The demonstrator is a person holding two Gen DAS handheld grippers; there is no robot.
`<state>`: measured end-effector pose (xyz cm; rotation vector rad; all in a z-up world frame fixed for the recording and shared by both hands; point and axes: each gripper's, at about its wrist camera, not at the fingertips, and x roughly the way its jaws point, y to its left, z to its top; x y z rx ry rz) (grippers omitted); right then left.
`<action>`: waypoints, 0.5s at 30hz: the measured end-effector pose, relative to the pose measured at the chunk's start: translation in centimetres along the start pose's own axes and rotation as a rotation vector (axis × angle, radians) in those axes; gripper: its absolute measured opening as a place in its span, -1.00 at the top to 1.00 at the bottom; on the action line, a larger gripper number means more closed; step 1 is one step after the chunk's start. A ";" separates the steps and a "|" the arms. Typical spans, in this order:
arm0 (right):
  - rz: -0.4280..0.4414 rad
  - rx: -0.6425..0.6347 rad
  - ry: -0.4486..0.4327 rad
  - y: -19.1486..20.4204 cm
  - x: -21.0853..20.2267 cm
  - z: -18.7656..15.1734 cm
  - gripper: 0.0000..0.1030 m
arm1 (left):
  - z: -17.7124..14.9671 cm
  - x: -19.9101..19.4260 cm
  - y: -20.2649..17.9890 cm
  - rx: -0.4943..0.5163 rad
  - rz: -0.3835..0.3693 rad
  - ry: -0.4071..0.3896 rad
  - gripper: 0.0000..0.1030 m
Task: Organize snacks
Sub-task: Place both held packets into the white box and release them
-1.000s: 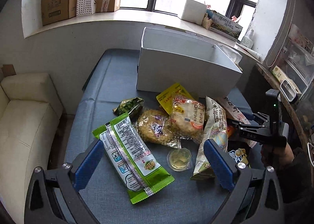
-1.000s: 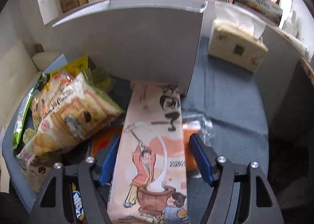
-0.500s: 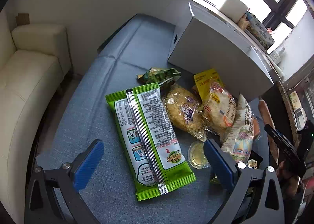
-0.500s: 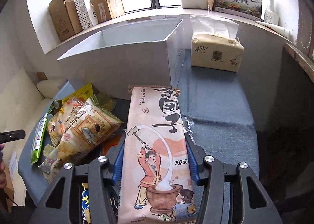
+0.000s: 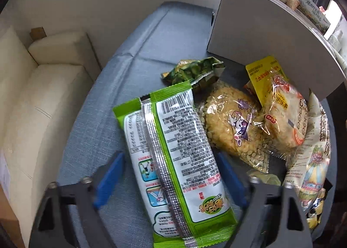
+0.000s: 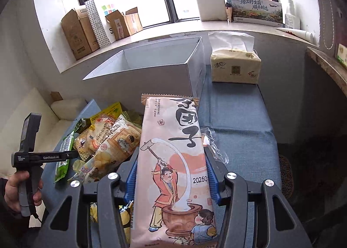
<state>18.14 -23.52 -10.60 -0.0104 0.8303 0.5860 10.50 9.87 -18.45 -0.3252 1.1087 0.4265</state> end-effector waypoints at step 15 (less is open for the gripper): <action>0.049 0.003 -0.090 1.7 -2.2 1.9 -0.11 | 2.0 -9.5 0.0 0.155 -0.231 -0.269 -0.38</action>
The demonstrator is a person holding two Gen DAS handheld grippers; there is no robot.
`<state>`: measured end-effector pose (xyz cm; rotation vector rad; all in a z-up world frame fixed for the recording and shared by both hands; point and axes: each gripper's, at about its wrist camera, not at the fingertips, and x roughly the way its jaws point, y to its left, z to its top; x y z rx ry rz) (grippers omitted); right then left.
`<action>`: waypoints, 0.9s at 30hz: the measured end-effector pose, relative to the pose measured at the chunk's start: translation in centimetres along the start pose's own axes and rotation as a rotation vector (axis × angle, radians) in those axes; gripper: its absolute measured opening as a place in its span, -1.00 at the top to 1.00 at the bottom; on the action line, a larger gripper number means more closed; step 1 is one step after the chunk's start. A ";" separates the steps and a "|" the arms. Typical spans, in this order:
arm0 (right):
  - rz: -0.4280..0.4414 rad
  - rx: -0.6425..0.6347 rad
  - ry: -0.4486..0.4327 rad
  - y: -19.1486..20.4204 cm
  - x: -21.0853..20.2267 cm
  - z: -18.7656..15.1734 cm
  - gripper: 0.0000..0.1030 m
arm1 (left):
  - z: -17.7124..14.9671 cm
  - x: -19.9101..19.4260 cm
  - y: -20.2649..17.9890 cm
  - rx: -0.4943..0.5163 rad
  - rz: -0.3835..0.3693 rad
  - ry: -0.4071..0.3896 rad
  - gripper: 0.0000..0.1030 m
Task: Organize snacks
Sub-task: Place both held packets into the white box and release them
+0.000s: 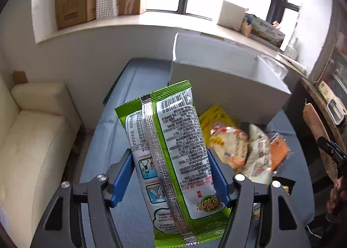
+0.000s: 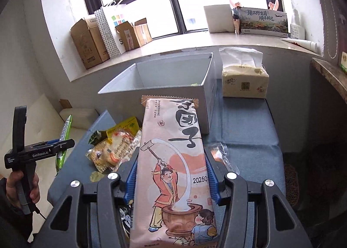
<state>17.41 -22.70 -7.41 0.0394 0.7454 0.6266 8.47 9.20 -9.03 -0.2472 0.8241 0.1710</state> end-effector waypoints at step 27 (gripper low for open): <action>-0.148 0.076 0.089 -0.3 16.1 17.8 -0.11 | 21.0 14.4 -9.0 0.276 -0.129 0.028 -0.44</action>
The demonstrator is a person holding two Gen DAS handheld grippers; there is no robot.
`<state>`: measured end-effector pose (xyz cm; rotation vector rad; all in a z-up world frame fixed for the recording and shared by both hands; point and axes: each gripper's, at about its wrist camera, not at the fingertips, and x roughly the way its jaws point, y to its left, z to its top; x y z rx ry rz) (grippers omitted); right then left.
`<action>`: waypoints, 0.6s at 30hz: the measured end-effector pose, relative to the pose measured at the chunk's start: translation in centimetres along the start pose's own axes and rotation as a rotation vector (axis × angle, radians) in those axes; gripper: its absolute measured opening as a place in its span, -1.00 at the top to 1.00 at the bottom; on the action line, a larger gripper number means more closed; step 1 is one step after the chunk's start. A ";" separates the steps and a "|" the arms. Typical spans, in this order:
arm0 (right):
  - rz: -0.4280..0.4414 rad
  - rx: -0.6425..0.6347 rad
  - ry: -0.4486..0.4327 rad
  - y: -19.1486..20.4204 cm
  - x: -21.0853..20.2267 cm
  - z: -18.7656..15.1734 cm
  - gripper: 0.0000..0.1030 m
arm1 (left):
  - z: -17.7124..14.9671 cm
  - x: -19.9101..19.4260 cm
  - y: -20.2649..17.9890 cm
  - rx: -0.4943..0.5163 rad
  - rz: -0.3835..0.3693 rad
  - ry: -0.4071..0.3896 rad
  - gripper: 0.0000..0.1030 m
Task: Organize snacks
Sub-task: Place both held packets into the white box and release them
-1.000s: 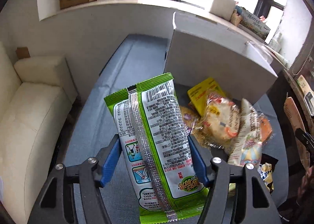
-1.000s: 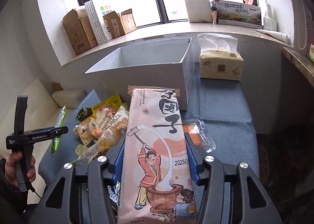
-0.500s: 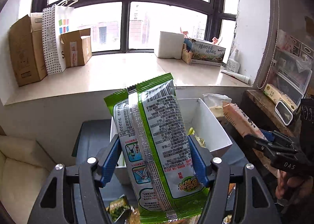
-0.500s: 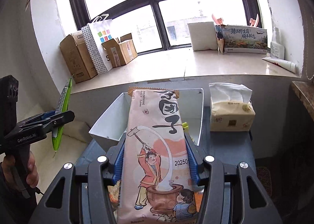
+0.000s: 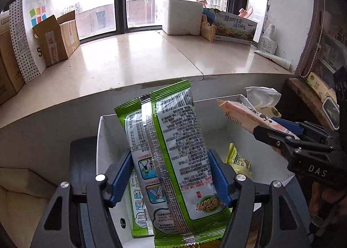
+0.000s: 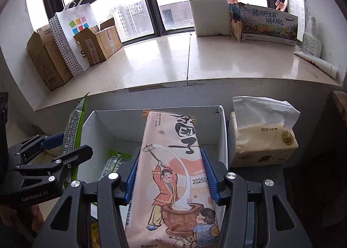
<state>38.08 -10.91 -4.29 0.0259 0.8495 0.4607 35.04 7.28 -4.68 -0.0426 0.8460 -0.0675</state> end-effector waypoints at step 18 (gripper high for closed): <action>0.045 -0.025 -0.142 0.2 -7.5 -2.9 -1.00 | -3.9 -4.9 1.0 -0.053 0.025 -0.062 -1.00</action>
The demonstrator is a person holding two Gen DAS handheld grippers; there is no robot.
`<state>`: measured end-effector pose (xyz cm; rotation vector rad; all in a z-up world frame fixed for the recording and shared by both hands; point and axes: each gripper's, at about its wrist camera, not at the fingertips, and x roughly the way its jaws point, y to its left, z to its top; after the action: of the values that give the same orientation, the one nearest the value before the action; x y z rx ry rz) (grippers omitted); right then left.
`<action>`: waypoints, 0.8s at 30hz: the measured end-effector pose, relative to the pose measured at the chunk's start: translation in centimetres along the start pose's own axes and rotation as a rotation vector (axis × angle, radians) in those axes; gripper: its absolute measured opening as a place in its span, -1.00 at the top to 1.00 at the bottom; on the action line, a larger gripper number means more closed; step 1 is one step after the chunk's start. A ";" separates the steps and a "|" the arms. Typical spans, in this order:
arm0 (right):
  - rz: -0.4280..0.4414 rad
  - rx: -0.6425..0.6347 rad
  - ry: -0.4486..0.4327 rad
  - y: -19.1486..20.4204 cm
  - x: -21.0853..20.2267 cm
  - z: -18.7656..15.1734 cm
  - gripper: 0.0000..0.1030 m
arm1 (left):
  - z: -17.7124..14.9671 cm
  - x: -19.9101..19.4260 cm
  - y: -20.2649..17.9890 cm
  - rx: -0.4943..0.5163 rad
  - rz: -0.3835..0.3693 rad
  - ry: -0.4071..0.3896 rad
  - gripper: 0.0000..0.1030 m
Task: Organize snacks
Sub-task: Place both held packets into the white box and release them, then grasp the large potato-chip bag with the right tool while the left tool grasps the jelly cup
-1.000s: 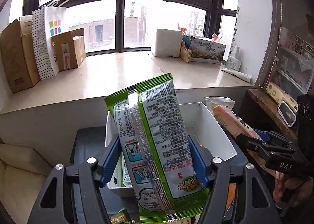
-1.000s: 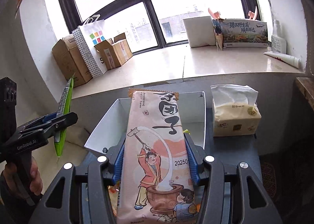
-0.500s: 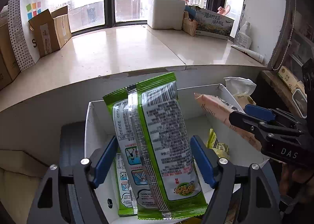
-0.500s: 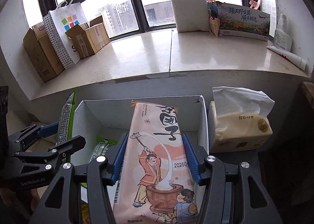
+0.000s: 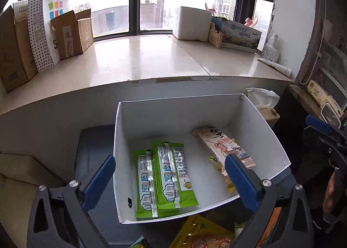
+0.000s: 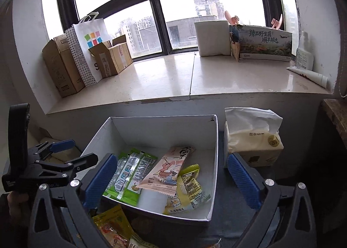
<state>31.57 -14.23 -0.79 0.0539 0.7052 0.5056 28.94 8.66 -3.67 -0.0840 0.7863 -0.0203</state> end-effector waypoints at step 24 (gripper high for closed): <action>0.156 0.054 0.261 4.2 -3.8 -18.5 -1.00 | -18.2 -13.2 0.2 -0.123 -0.100 -0.002 -1.00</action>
<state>15.62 -14.50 -11.77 0.0949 0.9751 0.6498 6.76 8.32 -7.17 -0.2400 0.7801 -0.0666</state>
